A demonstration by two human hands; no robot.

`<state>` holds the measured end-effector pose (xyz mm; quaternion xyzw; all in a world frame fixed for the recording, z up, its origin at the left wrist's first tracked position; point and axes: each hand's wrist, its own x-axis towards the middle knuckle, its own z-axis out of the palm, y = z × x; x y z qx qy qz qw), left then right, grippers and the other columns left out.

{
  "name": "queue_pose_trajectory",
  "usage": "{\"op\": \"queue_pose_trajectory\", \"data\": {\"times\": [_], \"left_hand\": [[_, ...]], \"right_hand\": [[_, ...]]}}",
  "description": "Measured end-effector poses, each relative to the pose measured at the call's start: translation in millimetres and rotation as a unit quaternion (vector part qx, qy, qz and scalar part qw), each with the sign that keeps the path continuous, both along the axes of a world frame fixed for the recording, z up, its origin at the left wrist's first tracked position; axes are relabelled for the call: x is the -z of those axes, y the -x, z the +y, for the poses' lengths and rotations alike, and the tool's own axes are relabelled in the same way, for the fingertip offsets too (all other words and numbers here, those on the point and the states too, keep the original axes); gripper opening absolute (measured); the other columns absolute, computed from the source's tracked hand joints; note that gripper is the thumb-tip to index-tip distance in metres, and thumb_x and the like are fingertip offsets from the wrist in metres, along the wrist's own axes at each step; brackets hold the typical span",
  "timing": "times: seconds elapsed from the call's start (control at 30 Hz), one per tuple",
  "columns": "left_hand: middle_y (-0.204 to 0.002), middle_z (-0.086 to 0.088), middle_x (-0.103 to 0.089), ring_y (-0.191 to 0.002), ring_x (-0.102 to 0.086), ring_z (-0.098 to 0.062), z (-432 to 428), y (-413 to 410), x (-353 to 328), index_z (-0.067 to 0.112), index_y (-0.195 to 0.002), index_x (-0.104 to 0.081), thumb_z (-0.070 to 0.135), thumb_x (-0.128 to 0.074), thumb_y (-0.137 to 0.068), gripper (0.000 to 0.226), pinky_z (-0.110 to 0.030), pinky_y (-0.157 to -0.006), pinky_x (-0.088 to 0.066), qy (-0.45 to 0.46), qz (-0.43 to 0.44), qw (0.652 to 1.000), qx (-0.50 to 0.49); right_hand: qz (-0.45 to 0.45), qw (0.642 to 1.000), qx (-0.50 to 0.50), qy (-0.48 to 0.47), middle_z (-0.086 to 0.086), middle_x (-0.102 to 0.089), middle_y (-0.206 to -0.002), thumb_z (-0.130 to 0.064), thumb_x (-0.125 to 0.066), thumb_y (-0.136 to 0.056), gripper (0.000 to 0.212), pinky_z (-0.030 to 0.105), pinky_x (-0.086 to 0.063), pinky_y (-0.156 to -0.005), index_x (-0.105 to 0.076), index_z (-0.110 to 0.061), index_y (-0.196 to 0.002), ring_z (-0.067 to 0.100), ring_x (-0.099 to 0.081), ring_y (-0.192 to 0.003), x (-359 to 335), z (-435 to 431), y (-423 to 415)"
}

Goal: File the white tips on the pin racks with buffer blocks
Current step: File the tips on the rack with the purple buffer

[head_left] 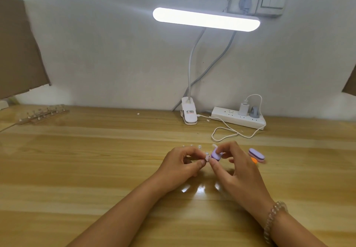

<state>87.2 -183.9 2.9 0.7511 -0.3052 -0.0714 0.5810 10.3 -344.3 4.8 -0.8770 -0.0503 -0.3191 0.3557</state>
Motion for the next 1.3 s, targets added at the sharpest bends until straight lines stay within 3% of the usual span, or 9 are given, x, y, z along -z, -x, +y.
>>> {"op": "queue_pose_trajectory", "data": {"times": [0.17, 0.33, 0.5, 0.7, 0.83, 0.97, 1.07, 1.17, 1.3], "left_hand": [[-0.088, 0.007, -0.071, -0.060, -0.056, -0.005, 0.3, -0.4, -0.5, 0.015, -0.095, -0.074, -0.001, -0.063, -0.091, 0.021, -0.021, -0.065, -0.047, 0.001, 0.006, 1.000, 0.002], [-0.083, 0.013, -0.070, -0.060, -0.055, -0.011, 0.2, -0.7, 0.5, 0.021, -0.092, -0.075, 0.008, -0.067, -0.092, 0.015, -0.023, -0.065, -0.047, 0.000, 0.007, 1.000, -0.006], [-0.090, 0.007, -0.072, -0.061, -0.056, -0.008, 0.3, -0.7, -0.4, 0.015, -0.096, -0.075, -0.001, -0.063, -0.090, 0.021, -0.023, -0.066, -0.047, -0.004, 0.006, 1.000, -0.003], [-0.083, 0.016, -0.070, -0.058, -0.055, -0.009, 0.1, -0.2, -0.7, 0.026, -0.089, -0.075, 0.008, -0.069, -0.091, 0.019, -0.023, -0.064, -0.047, 0.006, 0.003, 1.000, -0.003], [-0.084, 0.013, -0.070, -0.057, -0.055, -0.004, 0.9, 0.4, -1.3, 0.023, -0.090, -0.074, 0.002, -0.065, -0.090, 0.023, -0.020, -0.062, -0.046, 0.010, 0.007, 1.000, 0.003], [-0.083, 0.014, -0.070, -0.057, -0.055, -0.009, -0.2, 0.5, -1.0, 0.027, -0.088, -0.074, 0.005, -0.067, -0.090, 0.024, -0.024, -0.064, -0.047, -0.004, -0.007, 1.000, -0.004], [-0.084, 0.014, -0.070, -0.057, -0.056, -0.008, 0.4, 0.1, -1.1, 0.025, -0.091, -0.075, 0.009, -0.068, -0.091, 0.018, -0.024, -0.065, -0.047, 0.005, -0.001, 1.000, -0.007], [-0.078, 0.016, -0.069, -0.056, -0.055, 0.000, 1.0, 1.1, -1.9, 0.026, -0.087, -0.074, 0.002, -0.065, -0.090, 0.025, -0.017, -0.062, -0.045, 0.014, 0.004, 1.000, -0.003], [-0.082, 0.006, -0.072, -0.056, -0.056, -0.006, -0.4, 1.0, -1.6, 0.025, -0.087, -0.074, 0.005, -0.068, -0.090, 0.022, -0.022, -0.064, -0.046, -0.005, -0.008, 1.000, -0.013]], "right_hand": [[-0.015, 0.997, -0.052, 0.052, -0.019, -0.062, -0.097, -0.022, -0.072, -0.085, 0.020, 0.029, -0.047, -0.085, -0.054, -0.030, -0.092, 0.008, -0.058, -0.100, -1.5, 8.2, 4.0], [0.007, 1.000, 0.007, -0.008, -0.015, -0.064, -0.095, -0.024, -0.070, -0.086, 0.017, 0.036, -0.048, -0.086, -0.055, -0.025, -0.094, 0.009, -0.060, -0.098, -1.8, -1.9, 0.1], [0.003, 0.997, -0.057, 0.047, -0.019, -0.062, -0.099, -0.021, -0.071, -0.086, 0.021, 0.027, -0.046, -0.088, -0.054, -0.030, -0.093, 0.007, -0.058, -0.102, -1.3, 8.2, 5.2], [0.001, 1.000, -0.006, -0.008, -0.016, -0.064, -0.096, -0.023, -0.068, -0.087, 0.016, 0.033, -0.048, -0.087, -0.054, -0.027, -0.095, 0.006, -0.060, -0.099, -1.8, -1.3, 1.3], [-0.003, 0.997, -0.057, 0.044, -0.018, -0.063, -0.101, -0.020, -0.071, -0.087, 0.022, 0.028, -0.046, -0.088, -0.053, -0.030, -0.094, 0.008, -0.059, -0.103, -1.4, 7.4, 4.8], [0.032, 0.999, -0.018, 0.016, -0.020, -0.063, -0.097, -0.026, -0.068, -0.088, 0.015, 0.034, -0.047, -0.088, -0.054, -0.028, -0.092, 0.003, -0.058, -0.100, -0.2, 1.5, -0.3], [-0.007, 1.000, -0.015, -0.002, -0.018, -0.064, -0.097, -0.024, -0.069, -0.088, 0.016, 0.035, -0.048, -0.088, -0.055, -0.027, -0.095, 0.007, -0.060, -0.099, -1.7, -0.5, 2.6], [-0.012, 0.998, -0.053, 0.042, -0.020, -0.062, -0.100, -0.023, -0.070, -0.088, 0.019, 0.033, -0.047, -0.087, -0.054, -0.031, -0.095, 0.007, -0.059, -0.101, -2.6, 8.1, 7.1], [0.018, 0.999, -0.023, 0.023, -0.020, -0.063, -0.095, -0.023, -0.070, -0.087, 0.016, 0.036, -0.048, -0.087, -0.054, -0.027, -0.091, 0.006, -0.058, -0.099, -1.0, 3.9, 0.1]]}}
